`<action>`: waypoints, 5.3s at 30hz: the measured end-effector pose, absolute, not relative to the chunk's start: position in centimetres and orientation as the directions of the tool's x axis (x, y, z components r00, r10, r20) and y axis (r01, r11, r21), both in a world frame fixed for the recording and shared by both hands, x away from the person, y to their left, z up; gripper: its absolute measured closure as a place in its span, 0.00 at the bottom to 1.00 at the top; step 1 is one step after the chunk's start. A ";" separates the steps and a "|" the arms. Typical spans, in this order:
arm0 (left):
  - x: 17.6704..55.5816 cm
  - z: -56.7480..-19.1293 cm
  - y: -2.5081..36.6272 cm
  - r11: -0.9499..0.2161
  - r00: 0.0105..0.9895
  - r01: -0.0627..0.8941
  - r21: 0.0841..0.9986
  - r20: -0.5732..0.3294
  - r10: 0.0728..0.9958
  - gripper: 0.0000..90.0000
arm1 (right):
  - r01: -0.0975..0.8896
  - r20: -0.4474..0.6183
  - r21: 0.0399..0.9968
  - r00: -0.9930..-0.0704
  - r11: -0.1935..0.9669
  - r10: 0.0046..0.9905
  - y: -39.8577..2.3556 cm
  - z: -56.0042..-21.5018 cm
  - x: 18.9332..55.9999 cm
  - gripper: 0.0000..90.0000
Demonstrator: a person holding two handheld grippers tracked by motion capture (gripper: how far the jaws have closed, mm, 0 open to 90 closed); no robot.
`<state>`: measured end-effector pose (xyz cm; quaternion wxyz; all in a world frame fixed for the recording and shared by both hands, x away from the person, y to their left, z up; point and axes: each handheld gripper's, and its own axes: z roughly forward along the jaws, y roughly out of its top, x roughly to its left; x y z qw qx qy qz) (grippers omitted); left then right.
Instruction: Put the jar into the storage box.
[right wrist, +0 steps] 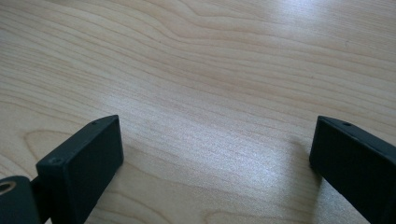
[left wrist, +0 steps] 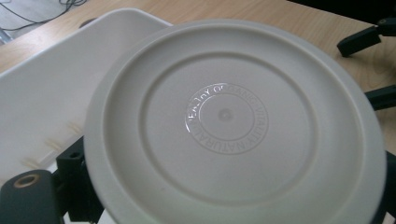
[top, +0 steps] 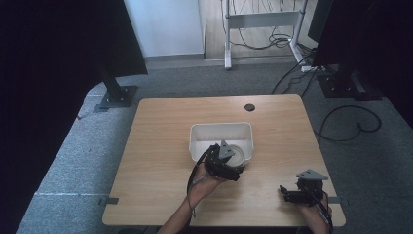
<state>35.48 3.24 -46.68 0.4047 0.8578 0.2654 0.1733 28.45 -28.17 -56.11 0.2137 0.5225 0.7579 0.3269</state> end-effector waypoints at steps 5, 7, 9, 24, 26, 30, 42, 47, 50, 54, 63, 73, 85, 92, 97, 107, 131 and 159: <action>36.1 -46.7 3.6 -0.530 0.789 0.319 0.786 0.089 0.608 0.11 | 0.652 0.018 0.719 -0.363 0.240 0.932 -28.2 -56.1 28.4 0.03; 36.3 -46.8 3.7 -0.528 0.784 0.322 0.786 0.091 0.614 0.11 | 0.652 0.018 0.719 -0.363 0.240 0.932 -28.2 -56.1 28.5 0.03; 36.6 -46.8 3.8 -0.521 0.776 0.329 0.787 0.090 0.625 0.11 | 0.653 0.018 0.719 -0.362 0.240 0.932 -28.2 -56.1 28.4 0.03; 38.7 -47.2 4.5 -0.494 0.736 0.356 0.793 0.087 0.671 0.11 | 0.652 0.018 0.719 -0.362 0.240 0.932 -28.2 -56.1 28.5 0.03; 38.9 -47.2 4.5 -0.491 0.732 0.357 0.794 0.088 0.676 0.11 | 0.652 0.018 0.719 -0.363 0.240 0.932 -28.2 -56.1 28.5 0.03; 39.4 -47.2 4.4 -0.486 0.725 0.361 0.796 0.089 0.683 0.11 | 0.652 0.018 0.719 -0.363 0.240 0.932 -28.2 -56.1 28.5 0.03; 41.1 -48.3 3.9 -0.464 0.704 0.385 0.798 0.071 0.707 0.11 | 0.653 0.018 0.719 -0.362 0.239 0.932 -28.2 -56.1 28.5 0.03; 41.7 -49.0 3.6 -0.450 0.694 0.400 0.799 0.056 0.718 0.11 | 0.653 0.018 0.719 -0.362 0.240 0.932 -28.2 -56.1 28.5 0.03; 42.0 -49.6 3.4 -0.440 0.689 0.411 0.798 0.045 0.724 0.11 | 0.653 0.018 0.719 -0.362 0.240 0.932 -28.2 -56.1 28.5 0.03; 42.2 -50.3 3.1 -0.432 0.682 0.416 0.800 0.040 0.731 0.11 | 0.653 0.018 0.719 -0.362 0.240 0.932 -28.2 -56.1 28.5 0.03; 42.4 -51.3 2.3 -0.445 0.673 0.429 0.786 0.051 0.738 0.11 | 0.652 0.018 0.719 -0.363 0.240 0.932 -28.2 -56.1 28.5 0.03; 42.6 -52.0 1.7 -0.455 0.666 0.439 0.775 0.059 0.744 0.11 | 0.652 0.018 0.719 -0.363 0.241 0.932 -28.2 -56.1 28.5 0.03; 42.8 -52.0 2.0 -0.425 0.652 0.472 0.772 0.019 0.758 0.11 | 0.652 0.019 0.719 -0.366 0.242 0.930 -28.2 -56.1 28.4 0.03; 42.9 -51.9 2.0 -0.423 0.658 0.477 0.770 0.006 0.753 0.08 | 0.652 0.018 0.719 -0.366 0.242 0.930 -28.2 -56.1 28.4 0.03; 42.7 -51.5 2.2 -0.413 0.651 0.473 0.778 0.007 0.759 0.05 | 0.652 0.018 0.719 -0.367 0.243 0.930 -28.2 -56.1 28.4 0.03; 42.1 -50.9 2.8 -0.398 0.660 0.456 0.796 -0.002 0.751 0.05 | 0.652 0.018 0.719 -0.366 0.243 0.930 -28.1 -56.1 28.4 0.03; 40.0 -49.1 3.9 -0.390 0.680 0.420 0.820 0.000 0.733 0.05 | 0.652 0.018 0.718 -0.367 0.243 0.930 -28.1 -56.1 28.4 0.03; 37.0 -48.5 6.0 -0.391 0.743 0.376 0.840 -0.021 0.669 0.05 | 0.651 0.017 0.719 -0.368 0.245 0.930 -28.1 -56.1 28.4 0.03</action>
